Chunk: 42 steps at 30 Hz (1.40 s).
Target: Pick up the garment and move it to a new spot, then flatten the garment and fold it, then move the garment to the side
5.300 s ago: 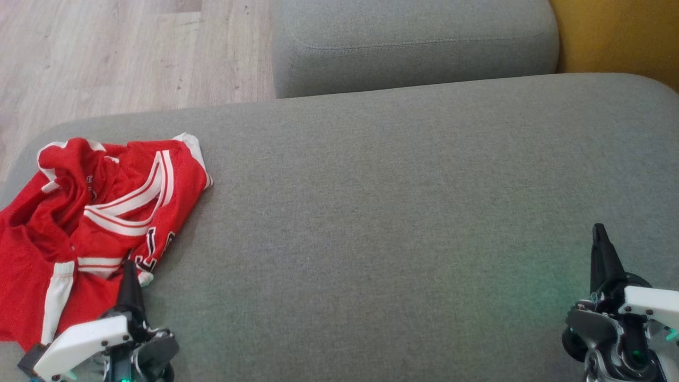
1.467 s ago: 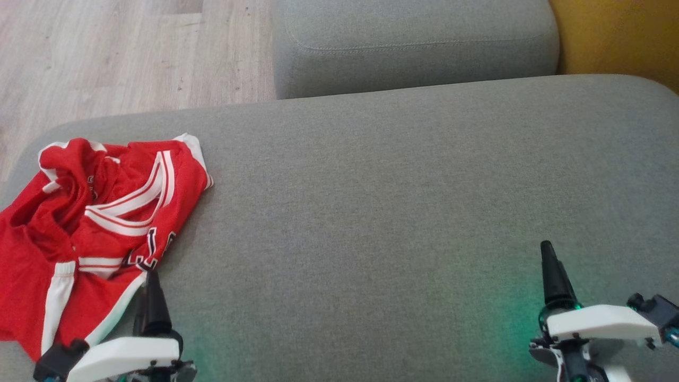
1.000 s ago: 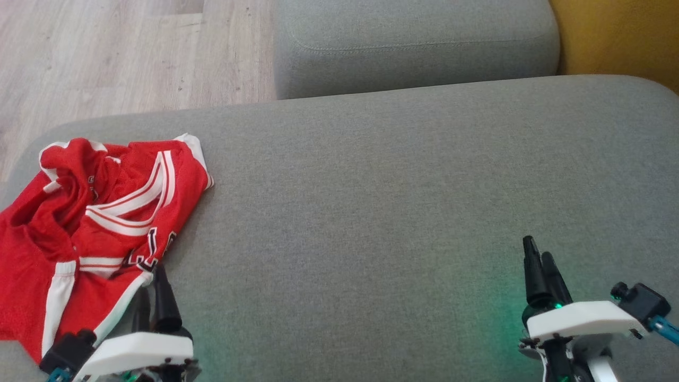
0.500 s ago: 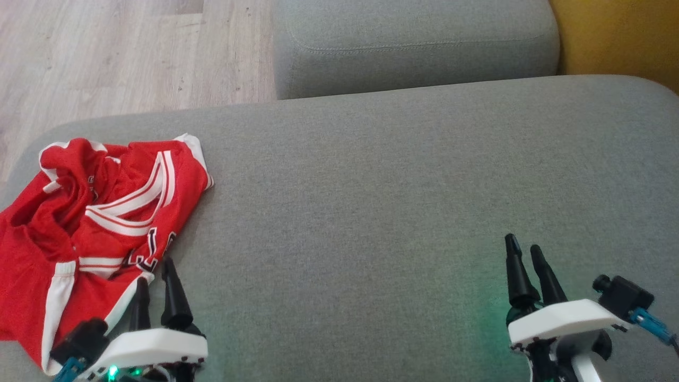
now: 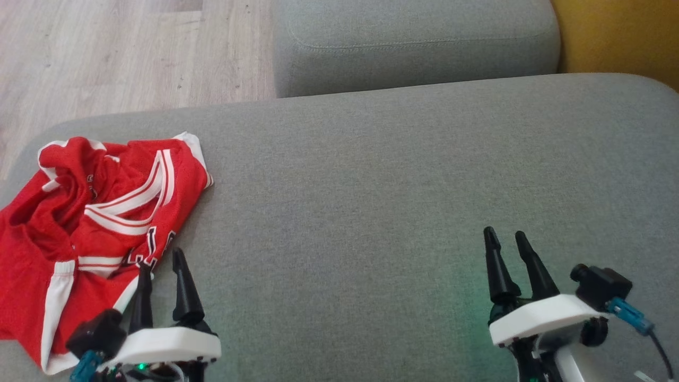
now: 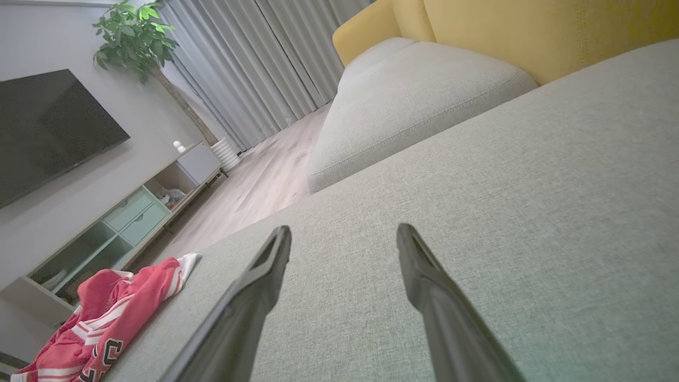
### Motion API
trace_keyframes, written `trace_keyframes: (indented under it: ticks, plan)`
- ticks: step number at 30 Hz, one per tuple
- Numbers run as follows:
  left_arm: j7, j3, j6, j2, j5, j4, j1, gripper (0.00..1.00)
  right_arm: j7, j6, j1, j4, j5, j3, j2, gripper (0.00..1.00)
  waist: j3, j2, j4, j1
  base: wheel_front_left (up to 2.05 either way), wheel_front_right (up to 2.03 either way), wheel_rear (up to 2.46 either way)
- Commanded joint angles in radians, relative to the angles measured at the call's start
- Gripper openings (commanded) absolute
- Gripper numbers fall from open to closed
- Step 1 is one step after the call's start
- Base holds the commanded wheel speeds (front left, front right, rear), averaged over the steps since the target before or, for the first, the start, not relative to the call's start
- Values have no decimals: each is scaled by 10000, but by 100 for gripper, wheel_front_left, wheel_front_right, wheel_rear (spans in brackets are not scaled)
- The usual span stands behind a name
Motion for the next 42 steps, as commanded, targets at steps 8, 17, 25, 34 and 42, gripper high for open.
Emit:
trace_keyframes:
  ticks: [8,17,25,34,42]
  plan:
    - [-399,36,214,103,1278,-563,-250,100,-414,62,-671,-425,-1387,538,-78,100,24,0,-18,0,0,0,0]
    - [-665,-158,293,109,2422,-639,-238,100,-679,68,-678,-184,-2674,96,-85,100,-20,0,-13,0,0,0,0]
    - [-902,-311,273,115,3342,-587,-193,100,-915,73,-732,55,-3781,-154,-91,100,-50,0,-75,0,0,0,0]
    - [-1169,-465,425,121,4406,-564,-236,100,-1181,79,-820,179,-4898,-29,-98,100,-39,0,-113,0,0,0,0]
    - [-1267,-523,500,123,4702,-451,-269,100,-1278,81,-849,228,-5288,30,-101,100,-66,0,-80,0,0,0,0]
